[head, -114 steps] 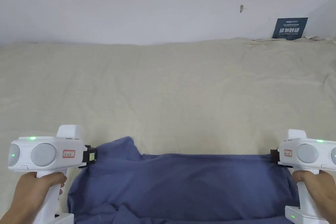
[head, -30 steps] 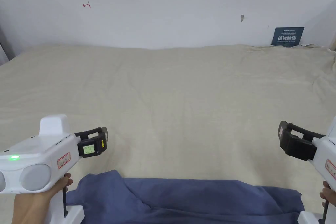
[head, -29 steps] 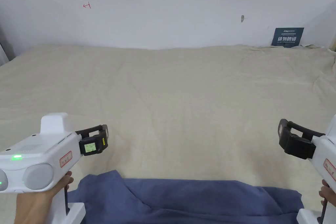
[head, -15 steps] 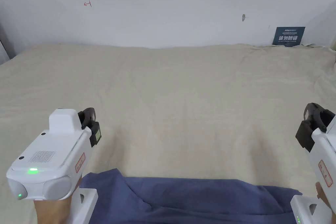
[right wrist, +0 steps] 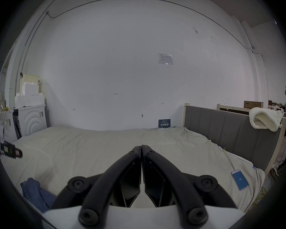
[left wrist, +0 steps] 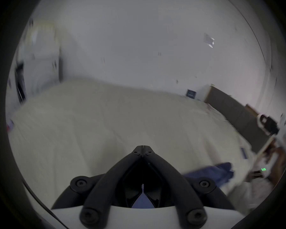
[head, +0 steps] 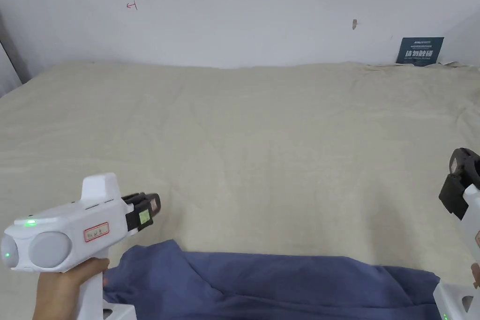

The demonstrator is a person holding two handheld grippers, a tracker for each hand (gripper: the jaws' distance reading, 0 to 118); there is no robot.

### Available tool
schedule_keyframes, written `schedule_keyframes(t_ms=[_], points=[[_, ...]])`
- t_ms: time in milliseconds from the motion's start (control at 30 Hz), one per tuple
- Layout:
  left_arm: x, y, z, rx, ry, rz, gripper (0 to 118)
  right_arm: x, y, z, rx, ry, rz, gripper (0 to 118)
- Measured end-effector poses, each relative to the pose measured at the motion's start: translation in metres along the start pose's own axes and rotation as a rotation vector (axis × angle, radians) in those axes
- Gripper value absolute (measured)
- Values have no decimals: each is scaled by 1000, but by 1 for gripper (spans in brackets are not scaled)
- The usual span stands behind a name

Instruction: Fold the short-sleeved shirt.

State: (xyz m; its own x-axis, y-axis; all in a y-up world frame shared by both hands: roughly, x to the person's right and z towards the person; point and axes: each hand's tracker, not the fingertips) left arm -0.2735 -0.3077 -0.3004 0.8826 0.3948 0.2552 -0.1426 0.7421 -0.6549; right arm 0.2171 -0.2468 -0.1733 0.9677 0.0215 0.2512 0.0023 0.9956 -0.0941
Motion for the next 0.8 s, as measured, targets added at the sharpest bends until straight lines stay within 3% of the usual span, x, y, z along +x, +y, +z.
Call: schedule_keyframes(t_ms=[233, 333, 367, 400, 467, 500, 600, 633, 800], points=[[-40, -25, -7, -249, 0, 40, 0, 1, 1, 1, -7, -1, 2, 0], [-65, -35, -10, -340, -31, 172, 5, 0, 0, 0, -15, 2, 8, 0], [-70, -39, -10, -346, -7, 173, 11, 1, -1, -1, -19, 2, 9, 0], [-73, -42, -10, -348, 10, 142, 26, 1, -2, -1, -22, 2, 9, 0], [-80, -48, -10, -358, 42, 145, 32, 1, -3, -2, -30, 4, 5, 0], [-83, -49, -11, -370, 50, 153, 46, 0, -2, -2, -34, 6, 3, 0], [-90, -54, -16, -417, 52, 188, 113, -1, -3, -2, -44, 11, 3, 0], [-90, -55, -15, -412, 57, 183, 118, -2, -2, -3, -46, 15, 5, 0], [-95, -54, -24, -393, 102, 166, 118, -4, -3, -3, -59, 26, 2, 0]])
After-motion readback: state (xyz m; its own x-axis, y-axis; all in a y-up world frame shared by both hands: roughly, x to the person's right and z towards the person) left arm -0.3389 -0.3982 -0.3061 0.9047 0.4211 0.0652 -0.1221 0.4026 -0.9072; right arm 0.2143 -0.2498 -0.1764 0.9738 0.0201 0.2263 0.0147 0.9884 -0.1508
